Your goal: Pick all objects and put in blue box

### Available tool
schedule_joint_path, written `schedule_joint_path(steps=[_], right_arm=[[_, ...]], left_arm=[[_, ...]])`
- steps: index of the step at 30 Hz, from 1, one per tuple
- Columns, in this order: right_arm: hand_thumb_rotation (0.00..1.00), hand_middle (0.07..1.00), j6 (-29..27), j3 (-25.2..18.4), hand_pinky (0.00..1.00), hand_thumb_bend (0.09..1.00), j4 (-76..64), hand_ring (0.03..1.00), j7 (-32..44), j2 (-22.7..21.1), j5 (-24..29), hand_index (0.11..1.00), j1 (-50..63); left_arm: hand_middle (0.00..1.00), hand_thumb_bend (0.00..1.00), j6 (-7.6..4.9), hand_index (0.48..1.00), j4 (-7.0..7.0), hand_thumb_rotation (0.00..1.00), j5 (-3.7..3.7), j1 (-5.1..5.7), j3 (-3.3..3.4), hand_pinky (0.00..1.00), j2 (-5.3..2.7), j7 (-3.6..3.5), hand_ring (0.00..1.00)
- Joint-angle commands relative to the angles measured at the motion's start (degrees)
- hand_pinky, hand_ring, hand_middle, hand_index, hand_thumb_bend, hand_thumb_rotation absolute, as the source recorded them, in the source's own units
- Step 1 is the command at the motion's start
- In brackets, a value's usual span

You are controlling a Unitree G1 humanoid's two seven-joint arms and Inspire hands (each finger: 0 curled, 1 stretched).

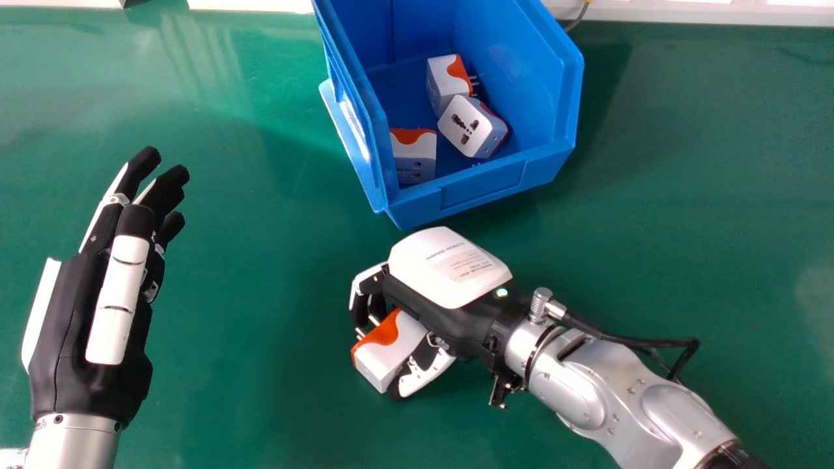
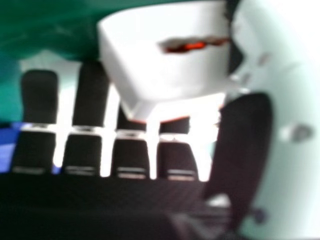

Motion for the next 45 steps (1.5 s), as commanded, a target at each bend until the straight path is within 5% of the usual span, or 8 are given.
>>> schedule_joint_path(steps=[1,5,15,25,45], right_arm=[[0.0,0.542,0.7,-1.1,0.32,0.514,-0.6,0.438,0.8,-1.6,0.2,0.543,-0.3],[0.0,0.54,0.5,-1.4,0.31,0.505,-1.3,0.432,0.8,-1.7,0.4,0.538,-0.1],[0.0,0.536,0.8,-3.3,0.3,0.495,-5.8,0.425,1.6,-1.7,1.9,0.53,2.6],[0.0,0.538,5.0,-6.0,0.3,0.492,-16.1,0.423,6.5,-2.1,4.5,0.528,7.5],[0.0,0.53,5.3,-13.3,0.3,0.49,-41.1,0.419,12.5,-7.0,10.0,0.528,20.4]], left_arm=[[0.9,0.66,-1.62,0.919,-0.32,0.79,0.1,-0.28,0.76,0.94,0.59,-0.33,0.94],[0.9,0.67,-1.97,0.92,0.3,0.79,0.0,-0.61,0.73,0.94,0.72,-0.78,0.93],[0.89,0.66,-0.84,0.917,-2.19,0.79,0.21,0.01,0.09,0.93,0.4,0.1,0.93],[0.89,0.65,-0.36,0.917,-2.42,0.79,-0.27,0.27,0.01,0.94,-0.03,0.34,0.93],[0.89,0.65,-0.37,0.915,-2.81,0.77,0.08,1.49,-0.19,0.95,-0.76,0.82,0.94]])
